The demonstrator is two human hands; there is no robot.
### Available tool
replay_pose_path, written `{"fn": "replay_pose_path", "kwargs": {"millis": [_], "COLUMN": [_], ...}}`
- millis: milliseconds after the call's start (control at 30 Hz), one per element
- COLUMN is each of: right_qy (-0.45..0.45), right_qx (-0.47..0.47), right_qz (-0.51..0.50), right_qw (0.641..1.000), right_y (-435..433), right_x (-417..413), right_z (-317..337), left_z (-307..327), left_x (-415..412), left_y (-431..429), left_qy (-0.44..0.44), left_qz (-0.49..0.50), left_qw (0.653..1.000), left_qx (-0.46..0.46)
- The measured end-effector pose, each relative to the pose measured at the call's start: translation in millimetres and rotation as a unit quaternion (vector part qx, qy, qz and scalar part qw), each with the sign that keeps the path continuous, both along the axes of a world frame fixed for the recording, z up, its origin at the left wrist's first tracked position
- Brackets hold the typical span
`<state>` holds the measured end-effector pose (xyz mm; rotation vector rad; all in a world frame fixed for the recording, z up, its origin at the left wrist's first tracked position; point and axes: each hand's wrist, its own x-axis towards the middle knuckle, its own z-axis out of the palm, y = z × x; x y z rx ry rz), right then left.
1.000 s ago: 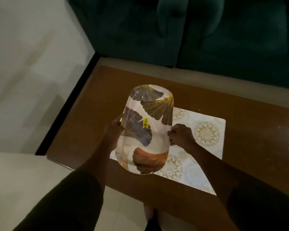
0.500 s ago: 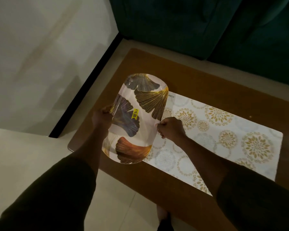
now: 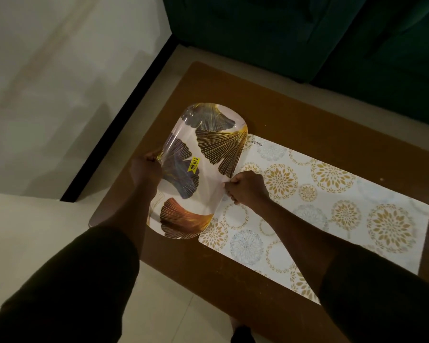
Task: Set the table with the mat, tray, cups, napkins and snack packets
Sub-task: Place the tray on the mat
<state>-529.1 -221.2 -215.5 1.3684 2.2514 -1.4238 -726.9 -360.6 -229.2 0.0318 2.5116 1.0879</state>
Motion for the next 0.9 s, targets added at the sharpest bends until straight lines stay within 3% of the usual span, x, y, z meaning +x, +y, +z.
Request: {"fn": "replay_pose_path", "kwargs": {"millis": [733, 900], "right_qy": [-0.005, -0.012], "right_qx": [-0.029, -0.003], "right_qz": [0.004, 0.024], "right_qw": [1.000, 1.000], "right_y": [-7, -8], "right_x": [10, 9], "right_z": [5, 8], "left_z": [-2, 11], "left_x": [15, 23], "left_y": [-8, -7], "left_qy": [0.039, 0.050], "left_qz": [-0.014, -0.062], "left_qw": [0.999, 0.995], "left_qx": [-0.030, -0.053]}}
